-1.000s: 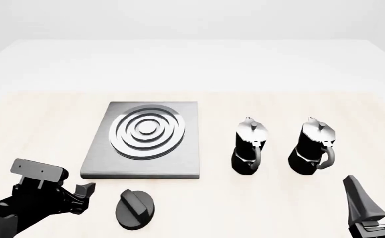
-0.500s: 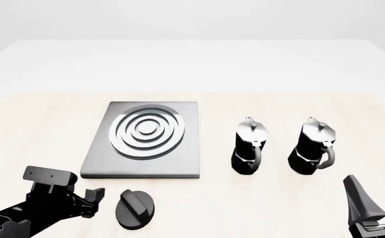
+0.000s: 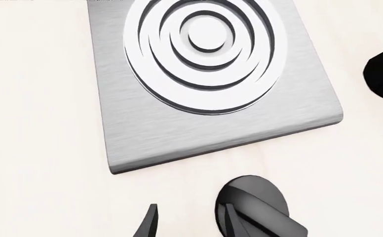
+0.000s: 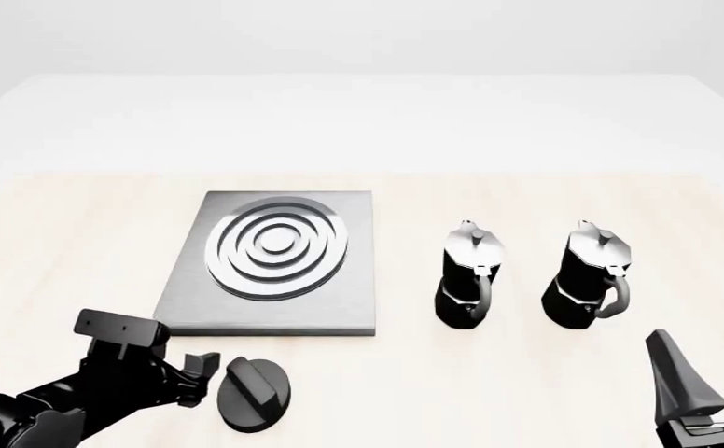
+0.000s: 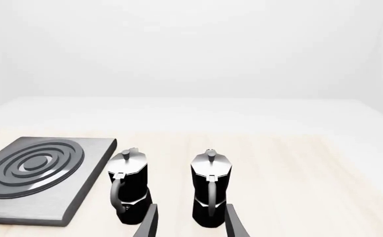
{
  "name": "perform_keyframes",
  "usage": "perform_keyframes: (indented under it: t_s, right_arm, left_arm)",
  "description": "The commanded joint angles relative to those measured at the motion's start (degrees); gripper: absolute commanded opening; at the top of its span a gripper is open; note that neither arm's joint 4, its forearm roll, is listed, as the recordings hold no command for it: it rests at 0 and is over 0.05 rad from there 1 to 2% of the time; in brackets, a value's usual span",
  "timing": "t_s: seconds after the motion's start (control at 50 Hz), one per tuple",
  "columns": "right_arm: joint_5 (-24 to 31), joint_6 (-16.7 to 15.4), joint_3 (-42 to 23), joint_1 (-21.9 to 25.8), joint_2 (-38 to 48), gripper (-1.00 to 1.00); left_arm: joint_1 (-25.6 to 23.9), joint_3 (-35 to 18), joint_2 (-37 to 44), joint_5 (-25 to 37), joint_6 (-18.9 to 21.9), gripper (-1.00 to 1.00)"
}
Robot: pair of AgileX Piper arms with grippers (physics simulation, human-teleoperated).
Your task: Turn off the stove.
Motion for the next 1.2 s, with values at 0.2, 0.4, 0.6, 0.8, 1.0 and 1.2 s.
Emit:
perform_keyframes:
  t_s: [0.2,0.4,0.6,0.8,1.0,1.2]
  right_arm:
    - [-0.1,0.2,-0.1,0.0,0.1,1.00]
    - [-0.1,0.3,-0.1,0.1,0.1,1.00]
    - [0.1,0.4,-0.1,0.1,-0.2,1.00]
    - [0.1,0.5,-0.2,0.1,-0.2,1.00]
    - [0.2,0.7,-0.3,0.0,-0.2,1.00]
    - [0.1,0.7,-0.3,-0.1,-0.2,1.00]
  left_arm:
    - [-3.4,-2.0,3.7,-2.1,-1.3,1.00]
    - [-4.3,-2.5,4.0,-2.3,-1.6,1.00]
    - [-5.7,-3.7,3.9,-1.8,-1.5,1.00]
    - [-5.2,-6.2,0.6,1.7,0.2,1.00]
    - [-7.5,-7.5,0.8,1.6,-0.9,1.00]
    - [-4.1,-8.3,-2.6,4.8,1.5,1.00]
